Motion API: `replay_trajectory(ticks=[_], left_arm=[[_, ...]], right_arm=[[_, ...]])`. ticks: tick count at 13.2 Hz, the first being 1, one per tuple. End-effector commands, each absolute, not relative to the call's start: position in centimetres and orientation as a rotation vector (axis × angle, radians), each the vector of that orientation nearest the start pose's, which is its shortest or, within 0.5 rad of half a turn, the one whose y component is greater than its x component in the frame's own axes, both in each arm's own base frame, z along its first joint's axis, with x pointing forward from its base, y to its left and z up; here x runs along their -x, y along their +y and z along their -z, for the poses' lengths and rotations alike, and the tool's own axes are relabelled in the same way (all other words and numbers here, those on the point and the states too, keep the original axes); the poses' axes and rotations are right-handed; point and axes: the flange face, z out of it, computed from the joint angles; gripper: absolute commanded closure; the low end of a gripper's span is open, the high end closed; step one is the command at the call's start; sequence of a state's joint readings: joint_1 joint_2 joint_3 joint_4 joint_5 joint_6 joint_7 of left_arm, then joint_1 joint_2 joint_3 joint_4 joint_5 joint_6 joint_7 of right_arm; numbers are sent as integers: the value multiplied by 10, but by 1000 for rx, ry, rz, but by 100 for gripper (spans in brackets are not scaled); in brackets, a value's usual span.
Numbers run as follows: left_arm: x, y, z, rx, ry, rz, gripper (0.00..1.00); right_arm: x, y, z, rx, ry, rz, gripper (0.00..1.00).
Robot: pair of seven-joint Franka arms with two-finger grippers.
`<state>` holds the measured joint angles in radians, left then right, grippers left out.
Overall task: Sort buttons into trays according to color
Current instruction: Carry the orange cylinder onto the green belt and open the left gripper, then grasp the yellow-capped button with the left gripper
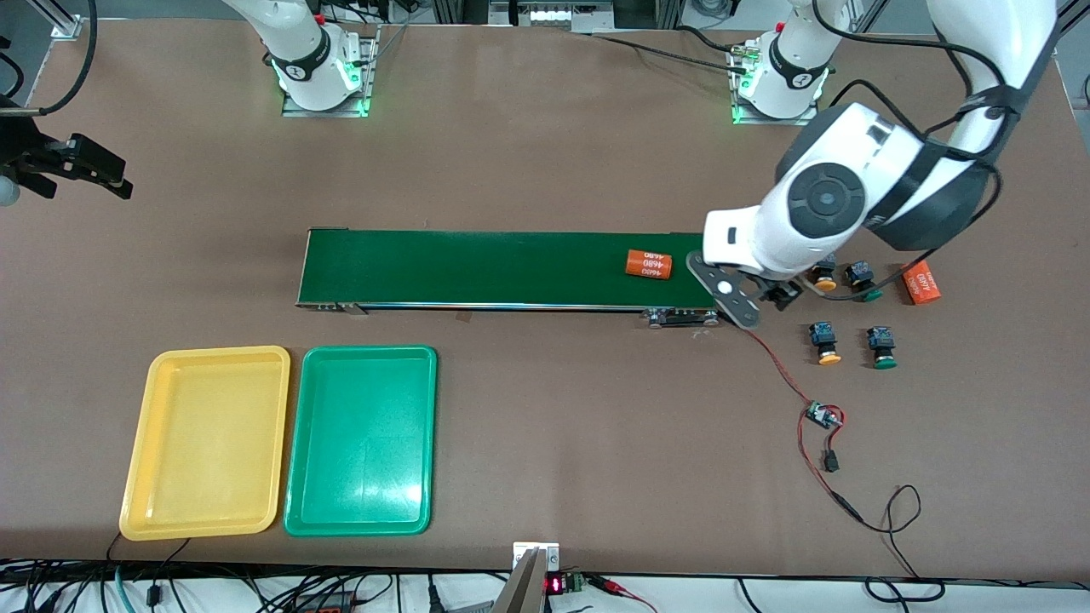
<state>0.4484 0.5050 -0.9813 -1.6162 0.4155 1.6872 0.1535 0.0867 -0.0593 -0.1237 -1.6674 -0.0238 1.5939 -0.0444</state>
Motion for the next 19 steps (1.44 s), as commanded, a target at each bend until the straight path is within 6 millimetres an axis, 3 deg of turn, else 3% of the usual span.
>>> replay_trajectory(ticks=[1,3,5,8,11,13,19], left_arm=[[-619,-171,-417,3016,807,-332,0],[-626,-139,-420,3086,550,-350,0],[-636,-88,-405,3204,297,-347,0],[-625,-33,-352,3193,132,-224,0],[-601,-21,-298,3182,79,-99,0],[-592,-6,-277,3153,39,-25,0],[-589,15,-216,3131,-16,-74,0]], right_arm=[[-533,-25,-617,3146,-6,-6,0],[-533,-25,-617,3146,-6,-6,0],[-533,-25,-617,3146,-6,-6,0],[-533,-25,-617,3146,-6,-1,0],[-534,-25,-616,3146,-6,1,0],[-534,-25,-617,3146,-6,4,0],[-535,-25,-618,3147,-6,20,0]])
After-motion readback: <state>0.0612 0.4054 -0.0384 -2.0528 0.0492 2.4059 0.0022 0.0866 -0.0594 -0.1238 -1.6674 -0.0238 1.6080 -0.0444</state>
